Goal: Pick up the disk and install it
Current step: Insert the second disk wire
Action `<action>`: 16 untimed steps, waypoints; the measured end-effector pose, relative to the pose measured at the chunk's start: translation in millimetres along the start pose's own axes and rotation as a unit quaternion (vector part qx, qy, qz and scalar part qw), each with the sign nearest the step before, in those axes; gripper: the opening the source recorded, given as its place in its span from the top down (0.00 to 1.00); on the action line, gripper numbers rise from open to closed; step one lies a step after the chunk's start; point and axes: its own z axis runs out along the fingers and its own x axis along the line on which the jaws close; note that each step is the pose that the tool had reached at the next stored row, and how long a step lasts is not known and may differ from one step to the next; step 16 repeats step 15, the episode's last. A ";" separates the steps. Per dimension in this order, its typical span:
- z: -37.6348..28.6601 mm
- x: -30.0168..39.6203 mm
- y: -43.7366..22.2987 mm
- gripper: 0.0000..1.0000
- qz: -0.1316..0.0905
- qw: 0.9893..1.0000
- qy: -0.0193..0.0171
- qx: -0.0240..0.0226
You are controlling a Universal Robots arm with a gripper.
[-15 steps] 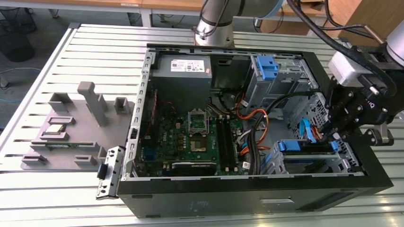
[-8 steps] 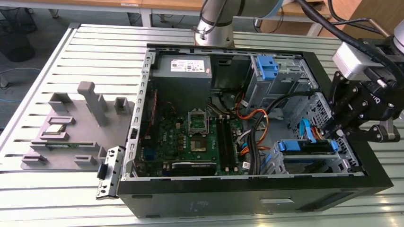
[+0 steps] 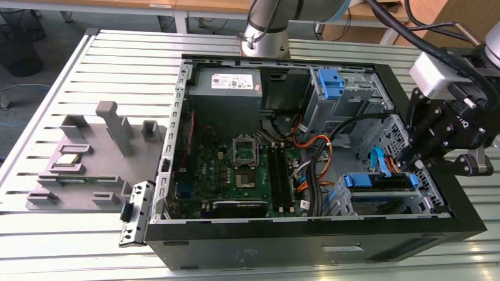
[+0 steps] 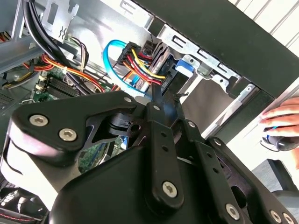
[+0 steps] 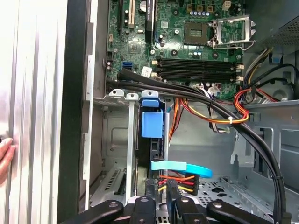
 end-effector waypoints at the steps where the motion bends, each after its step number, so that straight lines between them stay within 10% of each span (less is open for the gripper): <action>1: 0.0 0.0 0.3 0.76 0.000 1.000 0.000 0.000; 16: -6.6 -0.2 0.7 0.76 0.000 1.000 0.000 0.000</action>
